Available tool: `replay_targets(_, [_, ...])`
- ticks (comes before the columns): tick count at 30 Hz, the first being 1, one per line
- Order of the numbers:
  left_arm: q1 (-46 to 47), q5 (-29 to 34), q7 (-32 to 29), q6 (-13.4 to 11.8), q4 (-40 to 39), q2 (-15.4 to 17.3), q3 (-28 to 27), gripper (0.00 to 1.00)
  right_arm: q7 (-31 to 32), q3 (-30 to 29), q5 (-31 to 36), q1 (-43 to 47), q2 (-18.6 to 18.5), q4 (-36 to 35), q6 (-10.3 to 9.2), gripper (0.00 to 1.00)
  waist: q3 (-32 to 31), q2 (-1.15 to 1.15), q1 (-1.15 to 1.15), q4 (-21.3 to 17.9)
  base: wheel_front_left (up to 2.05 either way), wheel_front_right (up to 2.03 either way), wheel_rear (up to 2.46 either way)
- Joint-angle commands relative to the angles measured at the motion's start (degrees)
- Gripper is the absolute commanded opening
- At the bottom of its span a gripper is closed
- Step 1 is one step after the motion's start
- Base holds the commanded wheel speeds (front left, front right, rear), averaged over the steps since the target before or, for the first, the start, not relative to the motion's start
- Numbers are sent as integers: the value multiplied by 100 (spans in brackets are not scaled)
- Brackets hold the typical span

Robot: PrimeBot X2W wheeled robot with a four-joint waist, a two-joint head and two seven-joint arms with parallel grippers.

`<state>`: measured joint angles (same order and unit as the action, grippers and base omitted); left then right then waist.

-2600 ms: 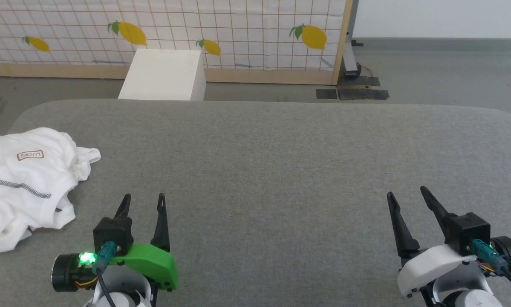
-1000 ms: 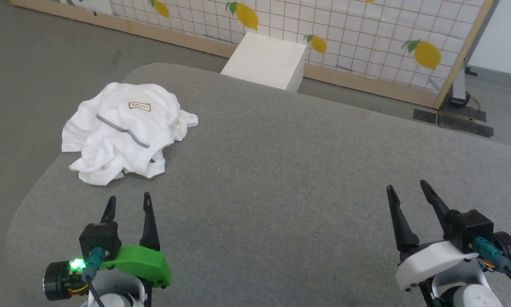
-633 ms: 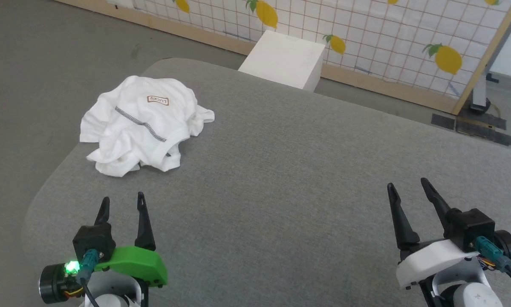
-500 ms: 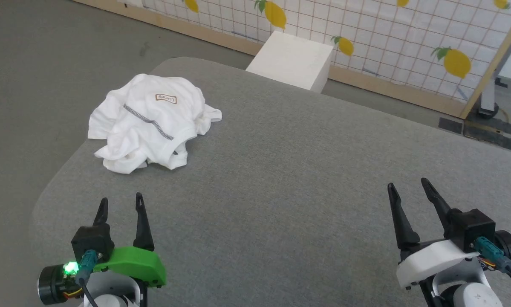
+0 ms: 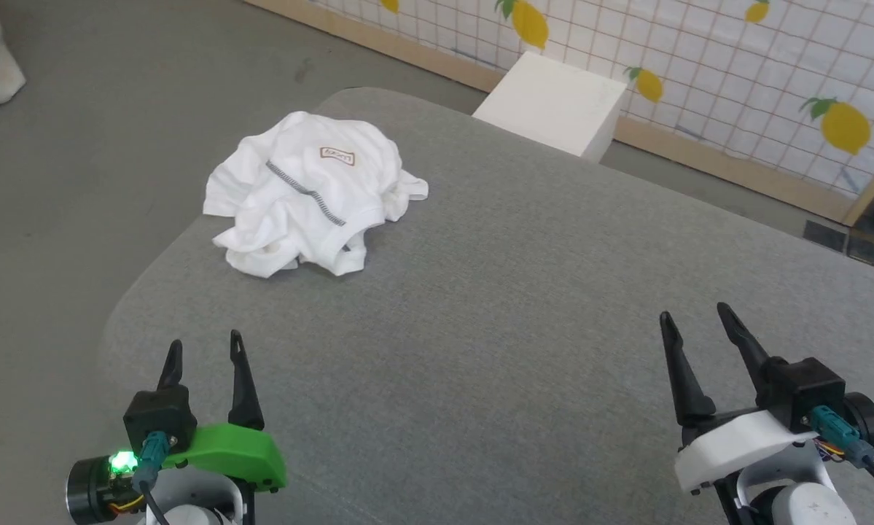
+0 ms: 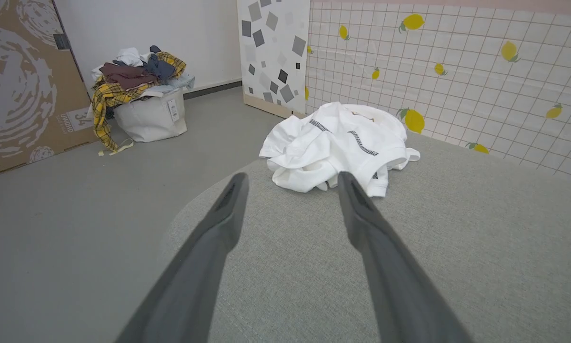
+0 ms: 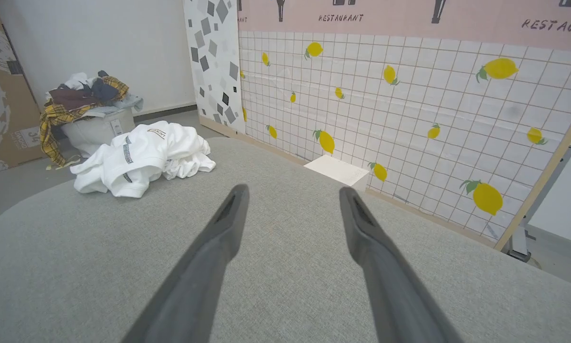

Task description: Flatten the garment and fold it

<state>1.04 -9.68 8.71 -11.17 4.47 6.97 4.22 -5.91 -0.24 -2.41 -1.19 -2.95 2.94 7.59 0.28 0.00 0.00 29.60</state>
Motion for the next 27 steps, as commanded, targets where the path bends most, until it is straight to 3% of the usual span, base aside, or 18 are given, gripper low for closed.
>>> replay_targets(1, [-40, -57, 72, -59, 18, 27, 22, 100, -45, 14, 23, -112, 5, 16, -7, 100, 20, 0, 0, 86, -7, -7, -7])
replay_targets(19, [-72, -243, 261, -395, 64, 92, 164, 100, -85, 240, 107, -135, 6, 19, -9, 100, 13, 0, 0, 645, -5, -5, -5])
replay_targets(27, [187, -354, 333, -397, 157, 191, 258, 100, -70, 319, 145, -192, 7, -39, -9, 100, 178, 0, 0, 861, -3, -3, -3])
